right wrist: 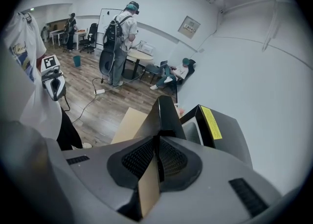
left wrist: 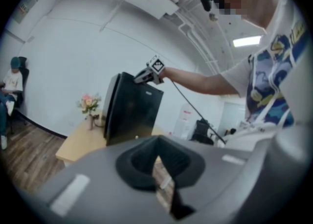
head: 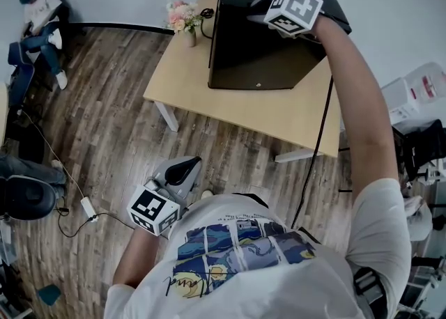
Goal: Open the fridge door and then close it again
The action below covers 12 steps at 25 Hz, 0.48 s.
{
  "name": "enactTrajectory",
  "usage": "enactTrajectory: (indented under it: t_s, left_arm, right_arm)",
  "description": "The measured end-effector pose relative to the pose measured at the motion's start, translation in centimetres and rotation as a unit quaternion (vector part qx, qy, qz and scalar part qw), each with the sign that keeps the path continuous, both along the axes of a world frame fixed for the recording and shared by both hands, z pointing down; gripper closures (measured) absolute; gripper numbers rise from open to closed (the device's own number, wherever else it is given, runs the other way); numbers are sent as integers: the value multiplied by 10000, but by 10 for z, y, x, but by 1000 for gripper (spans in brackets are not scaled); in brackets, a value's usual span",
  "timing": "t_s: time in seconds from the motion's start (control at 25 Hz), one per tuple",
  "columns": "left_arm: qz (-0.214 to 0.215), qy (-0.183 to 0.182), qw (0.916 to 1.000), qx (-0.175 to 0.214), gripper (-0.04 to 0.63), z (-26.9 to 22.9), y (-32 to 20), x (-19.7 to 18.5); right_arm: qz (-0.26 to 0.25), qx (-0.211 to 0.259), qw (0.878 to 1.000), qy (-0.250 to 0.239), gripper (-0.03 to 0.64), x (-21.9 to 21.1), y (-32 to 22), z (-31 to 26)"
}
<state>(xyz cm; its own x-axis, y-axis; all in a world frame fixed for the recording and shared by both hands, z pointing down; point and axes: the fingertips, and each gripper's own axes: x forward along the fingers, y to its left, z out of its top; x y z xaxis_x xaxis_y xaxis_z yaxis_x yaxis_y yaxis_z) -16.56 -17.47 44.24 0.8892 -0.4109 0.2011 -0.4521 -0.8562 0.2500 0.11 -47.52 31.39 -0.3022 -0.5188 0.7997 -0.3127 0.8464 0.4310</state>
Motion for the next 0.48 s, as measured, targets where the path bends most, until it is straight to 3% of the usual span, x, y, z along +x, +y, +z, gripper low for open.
enactTrajectory:
  t_s: [0.48]
  left_arm:
    - [-83, -9, 9999, -100, 586, 7, -11, 0]
  right_arm:
    - [468, 131, 9987, -129, 578, 10, -43, -1]
